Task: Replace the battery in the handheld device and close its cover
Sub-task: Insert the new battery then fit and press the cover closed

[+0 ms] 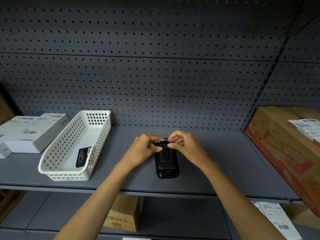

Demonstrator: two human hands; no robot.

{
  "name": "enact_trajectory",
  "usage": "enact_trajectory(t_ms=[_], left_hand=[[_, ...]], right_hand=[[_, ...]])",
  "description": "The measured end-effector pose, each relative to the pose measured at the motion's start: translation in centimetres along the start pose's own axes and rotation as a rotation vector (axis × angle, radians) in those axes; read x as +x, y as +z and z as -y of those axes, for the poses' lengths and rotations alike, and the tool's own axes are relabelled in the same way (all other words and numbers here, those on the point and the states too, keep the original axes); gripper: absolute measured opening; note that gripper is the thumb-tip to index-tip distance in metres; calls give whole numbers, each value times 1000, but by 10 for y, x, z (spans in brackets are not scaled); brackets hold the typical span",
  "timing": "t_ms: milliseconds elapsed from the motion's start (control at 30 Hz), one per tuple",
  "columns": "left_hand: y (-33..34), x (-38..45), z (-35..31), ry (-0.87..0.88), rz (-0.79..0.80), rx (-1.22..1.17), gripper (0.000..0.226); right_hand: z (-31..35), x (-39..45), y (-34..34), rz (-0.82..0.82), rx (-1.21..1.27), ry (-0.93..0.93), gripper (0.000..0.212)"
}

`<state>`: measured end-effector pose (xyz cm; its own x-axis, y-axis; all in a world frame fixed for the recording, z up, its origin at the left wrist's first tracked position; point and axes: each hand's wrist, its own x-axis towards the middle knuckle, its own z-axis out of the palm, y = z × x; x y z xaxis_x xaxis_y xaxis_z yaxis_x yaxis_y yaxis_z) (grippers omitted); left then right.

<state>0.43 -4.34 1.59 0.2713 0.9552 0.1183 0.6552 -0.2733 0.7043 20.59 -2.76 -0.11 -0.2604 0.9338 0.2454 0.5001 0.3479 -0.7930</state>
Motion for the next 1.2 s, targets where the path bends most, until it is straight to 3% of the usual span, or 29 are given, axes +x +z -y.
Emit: enact_trajectory(t_ms=[1200], left_hand=[[9,2,14,2,39,31,33]], right_hand=[[-19,4,1,107,-27,20,18]])
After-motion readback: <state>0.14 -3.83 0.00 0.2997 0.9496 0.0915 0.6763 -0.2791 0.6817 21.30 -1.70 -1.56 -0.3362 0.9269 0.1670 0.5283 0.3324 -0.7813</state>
